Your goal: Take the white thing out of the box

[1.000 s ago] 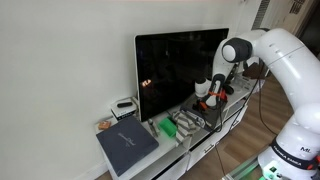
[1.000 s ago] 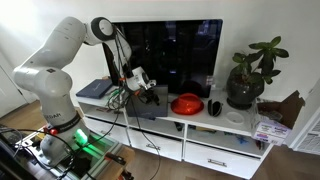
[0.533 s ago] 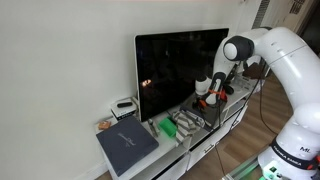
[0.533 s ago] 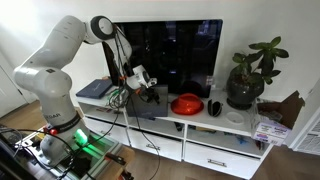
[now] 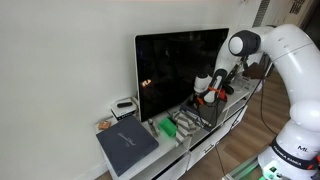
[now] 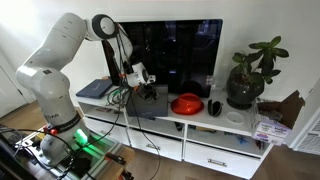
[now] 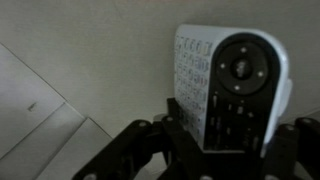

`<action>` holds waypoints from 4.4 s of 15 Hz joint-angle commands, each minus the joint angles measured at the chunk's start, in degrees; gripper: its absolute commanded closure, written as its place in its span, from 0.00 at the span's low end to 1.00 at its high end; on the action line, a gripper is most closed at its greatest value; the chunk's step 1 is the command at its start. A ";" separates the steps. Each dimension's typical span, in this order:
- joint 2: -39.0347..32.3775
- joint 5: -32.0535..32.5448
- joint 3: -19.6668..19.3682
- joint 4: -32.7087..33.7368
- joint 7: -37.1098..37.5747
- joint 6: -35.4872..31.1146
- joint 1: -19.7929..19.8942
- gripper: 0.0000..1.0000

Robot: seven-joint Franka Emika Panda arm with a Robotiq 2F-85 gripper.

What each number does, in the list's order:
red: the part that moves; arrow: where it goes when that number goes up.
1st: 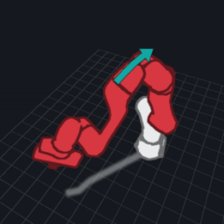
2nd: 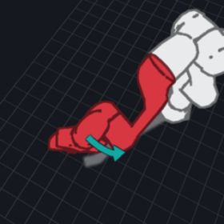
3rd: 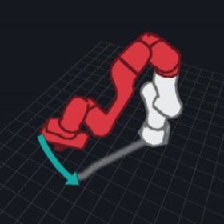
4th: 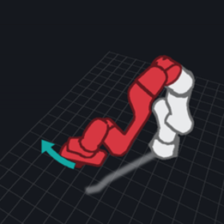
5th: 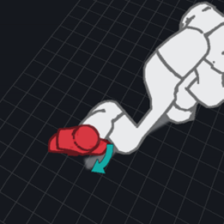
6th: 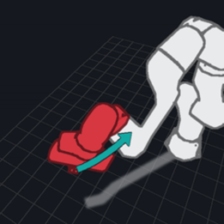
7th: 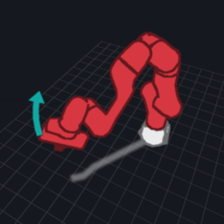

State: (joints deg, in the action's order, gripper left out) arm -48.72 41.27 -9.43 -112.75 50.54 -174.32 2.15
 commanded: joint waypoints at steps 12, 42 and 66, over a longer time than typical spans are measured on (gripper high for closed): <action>15.85 -0.15 7.12 -13.51 -4.78 2.21 9.88 0.94; 7.41 8.31 -16.48 7.74 -8.84 15.35 12.45 0.94; -19.95 -25.13 -16.10 31.48 -40.77 5.81 17.56 0.94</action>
State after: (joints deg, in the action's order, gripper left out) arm -64.49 19.71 -24.31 -86.53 13.49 -167.47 19.26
